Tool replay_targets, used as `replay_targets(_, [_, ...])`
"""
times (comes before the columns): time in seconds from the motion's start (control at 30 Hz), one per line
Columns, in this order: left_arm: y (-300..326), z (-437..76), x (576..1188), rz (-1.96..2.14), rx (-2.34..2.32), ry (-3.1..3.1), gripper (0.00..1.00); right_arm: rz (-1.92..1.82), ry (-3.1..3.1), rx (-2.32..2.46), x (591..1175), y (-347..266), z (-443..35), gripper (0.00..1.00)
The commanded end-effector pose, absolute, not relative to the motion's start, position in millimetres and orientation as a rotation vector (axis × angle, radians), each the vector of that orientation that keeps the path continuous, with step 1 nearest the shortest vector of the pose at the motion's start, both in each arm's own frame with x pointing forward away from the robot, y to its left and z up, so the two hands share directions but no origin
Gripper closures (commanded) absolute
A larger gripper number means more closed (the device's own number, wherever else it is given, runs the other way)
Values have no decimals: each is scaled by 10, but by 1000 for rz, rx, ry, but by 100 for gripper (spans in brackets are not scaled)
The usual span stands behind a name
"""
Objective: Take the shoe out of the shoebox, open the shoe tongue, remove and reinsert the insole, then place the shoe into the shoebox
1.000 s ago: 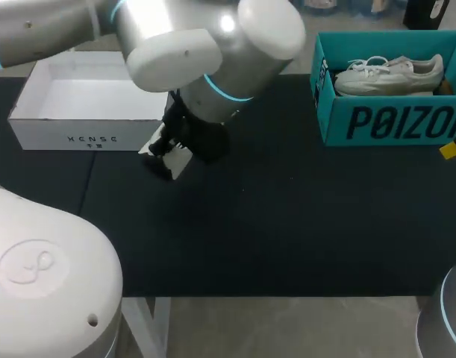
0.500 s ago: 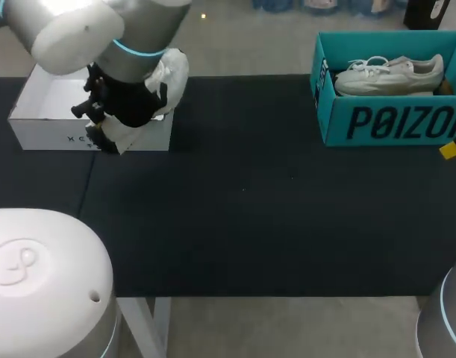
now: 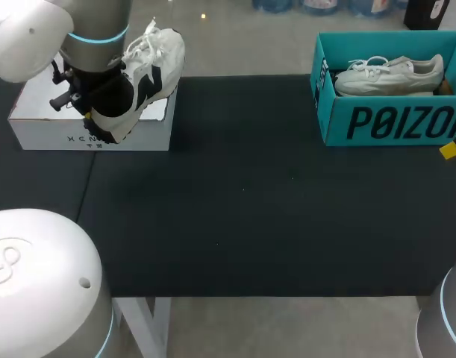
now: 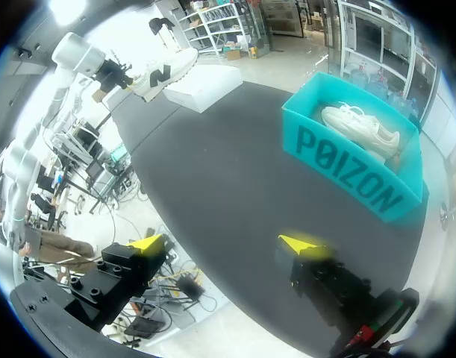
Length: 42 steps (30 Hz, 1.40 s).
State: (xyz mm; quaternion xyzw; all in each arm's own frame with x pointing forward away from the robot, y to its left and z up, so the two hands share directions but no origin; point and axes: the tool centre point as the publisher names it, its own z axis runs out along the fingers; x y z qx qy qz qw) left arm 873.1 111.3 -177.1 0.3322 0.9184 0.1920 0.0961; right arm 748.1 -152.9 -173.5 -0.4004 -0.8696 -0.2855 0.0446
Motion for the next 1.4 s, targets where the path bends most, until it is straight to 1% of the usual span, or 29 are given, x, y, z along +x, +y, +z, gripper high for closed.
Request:
replay_targets(0.03, [1144,-1769,8705,530,988,2663,100,-867,-2656,-1224,7491,-1529,-1737,0])
replay_targets(0.37, [1144,-1769,8705,530,988,2663,100,-867,-2656,-1224,7491,-1529,-1737,0])
replay_targets(0.47, [1236,-1725,8820,573,1092,2614,100,-867,-2656,-1224,7491,-1529,-1737,0])
replay_targets(0.6, [1469,-1642,9022,616,1246,2535,100,-867,-2656,-1224,7491,-1529,-1737,0])
replay_targets(0.8, [1943,-1525,9394,577,1538,2398,100,-867,-2656,-1224,7491,-1529,-1737,0])
replay_targets(0.97, [2354,-1473,9701,654,1767,2263,100,-867,-2656,-1224,7491,-1529,-1737,0])
replay_targets(1.17, [2697,-1498,10018,697,2024,2105,100,-867,-2656,-1224,7491,-1529,-1737,0])
replay_targets(1.23, [2775,-1522,10122,649,2111,2035,100,-867,-2656,-1224,7491,-1529,-1737,0])
replay_targets(1.4, [2916,-1615,10334,712,2241,1949,100,-867,-2656,-1224,7491,-1529,-1737,0])
